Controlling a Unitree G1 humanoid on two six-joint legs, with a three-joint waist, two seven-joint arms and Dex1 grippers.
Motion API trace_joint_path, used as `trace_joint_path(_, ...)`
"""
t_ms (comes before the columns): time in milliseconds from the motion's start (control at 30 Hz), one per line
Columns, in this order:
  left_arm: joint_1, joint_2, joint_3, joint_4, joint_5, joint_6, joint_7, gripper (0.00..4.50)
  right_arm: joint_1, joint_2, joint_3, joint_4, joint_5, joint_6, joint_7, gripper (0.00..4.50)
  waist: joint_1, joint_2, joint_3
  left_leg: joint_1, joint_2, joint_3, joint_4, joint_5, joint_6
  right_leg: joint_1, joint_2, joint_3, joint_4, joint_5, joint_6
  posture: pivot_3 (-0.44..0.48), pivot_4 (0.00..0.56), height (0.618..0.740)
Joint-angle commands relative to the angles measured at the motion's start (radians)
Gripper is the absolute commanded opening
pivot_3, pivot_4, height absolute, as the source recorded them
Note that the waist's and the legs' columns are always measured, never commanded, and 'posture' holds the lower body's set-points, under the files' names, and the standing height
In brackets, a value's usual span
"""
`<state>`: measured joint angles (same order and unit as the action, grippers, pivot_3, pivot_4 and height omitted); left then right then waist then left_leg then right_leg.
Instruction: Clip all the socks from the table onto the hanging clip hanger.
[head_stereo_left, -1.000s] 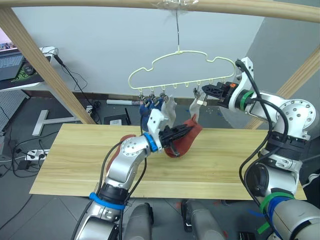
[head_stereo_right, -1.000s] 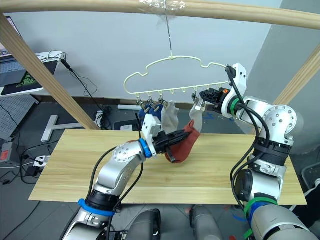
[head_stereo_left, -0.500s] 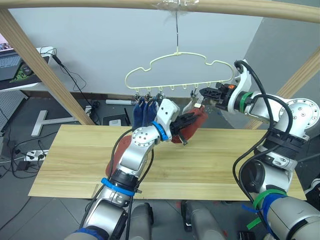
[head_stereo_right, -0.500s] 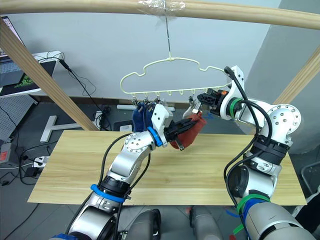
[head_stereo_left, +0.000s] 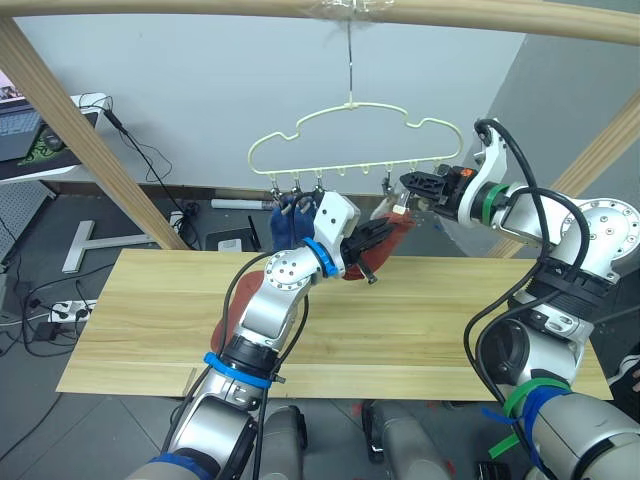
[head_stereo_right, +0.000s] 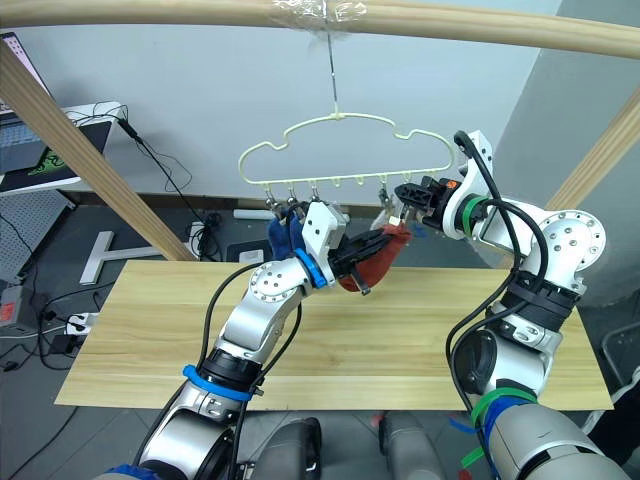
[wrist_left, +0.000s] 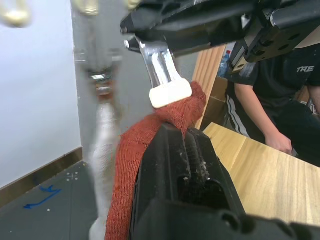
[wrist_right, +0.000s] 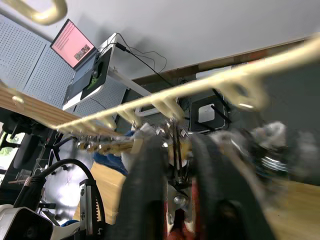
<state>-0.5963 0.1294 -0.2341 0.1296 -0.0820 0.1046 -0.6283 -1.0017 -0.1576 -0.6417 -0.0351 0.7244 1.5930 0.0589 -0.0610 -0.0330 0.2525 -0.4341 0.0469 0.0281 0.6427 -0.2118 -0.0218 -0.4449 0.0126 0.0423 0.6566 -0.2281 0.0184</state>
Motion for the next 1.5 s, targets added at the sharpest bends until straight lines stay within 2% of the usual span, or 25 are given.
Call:
trace_joint_path(33, -0.027, -0.009, 0.0, -0.031, -0.01, -0.006, -0.007, 0.0, -0.026, -0.005, -0.011, -0.025, 0.005, -0.005, 0.006, 2.35, -0.001, 0.0, 0.0, 0.0, 0.0, 0.0, 0.0, 0.0, 0.0, 0.0, 0.0, 0.0, 0.0, 0.0, 0.0, -0.127, 0.255, 0.74)
trace_joint_path(233, -0.034, -0.015, -0.002, -0.021, -0.009, -0.001, -0.005, 0.0, -0.022, -0.028, -0.009, -0.043, 0.024, -0.021, 0.034, 4.47, -0.007, 0.0, 0.0, 0.0, 0.0, 0.0, 0.0, 0.0, 0.0, 0.0, 0.0, 0.0, 0.0, 0.0, 0.0, -0.128, 0.253, 0.74)
trace_joint_path(433, -0.031, -0.038, 0.015, -0.004, -0.025, 0.027, 0.018, 0.0, 0.068, -0.108, 0.11, -0.146, 0.023, -0.143, 0.12, 4.47, -0.01, 0.0, 0.0, 0.0, 0.0, 0.0, -0.001, 0.0, 0.0, 0.0, 0.0, 0.0, 0.0, 0.0, 0.0, -0.127, 0.251, 0.74)
trace_joint_path(500, -0.031, -0.053, 0.031, -0.008, -0.052, 0.055, 0.02, 0.5, 0.111, -0.126, 0.148, -0.185, 0.016, -0.189, 0.14, 4.5, -0.014, 0.0, 0.0, 0.0, -0.001, 0.0, -0.001, 0.0, 0.0, 0.0, 0.0, 0.0, -0.001, 0.0, 0.001, -0.127, 0.249, 0.74)
trace_joint_path(567, -0.027, -0.072, 0.057, -0.014, -0.108, 0.113, 0.011, 0.95, 0.194, -0.159, 0.225, -0.263, -0.032, -0.291, 0.161, 4.5, -0.016, 0.0, 0.0, 0.0, -0.001, 0.0, -0.001, 0.0, 0.0, 0.0, 0.0, 0.0, -0.001, 0.0, 0.001, -0.132, 0.246, 0.74)
trace_joint_path(700, -0.015, -0.101, 0.111, -0.033, -0.215, 0.222, 0.0, 2.31, 0.339, -0.183, 0.321, -0.36, -0.124, -0.46, 0.146, 4.5, -0.024, 0.0, 0.0, 0.0, -0.001, 0.0, -0.001, 0.0, 0.0, 0.0, 0.001, 0.0, 0.0, -0.001, 0.001, -0.135, 0.243, 0.74)
trace_joint_path(833, -0.004, -0.088, 0.128, -0.048, -0.245, 0.274, -0.002, 3.6, 0.396, -0.183, 0.369, -0.375, -0.166, -0.558, 0.141, 4.5, -0.03, 0.0, 0.0, 0.001, -0.001, 0.001, 0.0, 0.0, 0.0, 0.0, 0.001, 0.001, 0.001, -0.001, 0.001, -0.133, 0.241, 0.74)
trace_joint_path(933, 0.015, -0.053, 0.136, -0.081, -0.244, 0.294, -0.001, 4.48, 0.48, -0.21, 0.465, -0.396, -0.269, -0.711, 0.162, 4.5, -0.03, 0.0, 0.0, 0.001, -0.002, 0.0, 0.0, 0.0, 0.0, 0.0, 0.002, 0.001, 0.001, -0.001, 0.001, -0.133, 0.241, 0.74)
trace_joint_path(967, 0.02, -0.044, 0.139, -0.093, -0.249, 0.298, -0.004, 4.48, 0.5, -0.211, 0.487, -0.395, -0.297, -0.753, 0.16, 4.5, -0.03, 0.0, 0.0, 0.001, -0.002, 0.0, 0.0, 0.0, 0.0, 0.0, 0.003, 0.0, 0.001, -0.001, 0.001, -0.122, 0.237, 0.74)
trace_joint_path(1067, 0.048, -0.008, 0.156, -0.178, -0.277, 0.325, -0.009, 4.5, 0.529, -0.165, 0.519, -0.388, -0.371, -0.879, 0.113, 3.86, -0.03, 0.0, 0.0, 0.002, -0.001, 0.0, -0.001, 0.0, 0.0, -0.001, 0.004, 0.001, 0.002, -0.001, 0.001, -0.111, 0.232, 0.74)
trace_joint_path(1200, 0.063, 0.036, 0.175, -0.23, -0.273, 0.33, 0.008, 4.5, 0.534, -0.131, 0.567, -0.365, -0.434, -0.946, 0.091, 2.42, -0.027, 0.0, 0.0, 0.001, -0.001, 0.0, 0.0, 0.0, 0.0, -0.001, 0.003, 0.001, 0.002, -0.001, 0.001, -0.098, 0.228, 0.74)
trace_joint_path(1500, 0.106, 0.129, 0.21, -0.351, -0.315, 0.387, 0.005, 4.5, 0.487, -0.047, 0.585, -0.271, -0.503, -1.049, 0.039, 2.42, -0.023, 0.0, 0.0, 0.001, 0.0, 0.0, 0.001, 0.0, 0.0, 0.0, 0.002, 0.002, 0.002, -0.001, 0.001, -0.075, 0.221, 0.74)
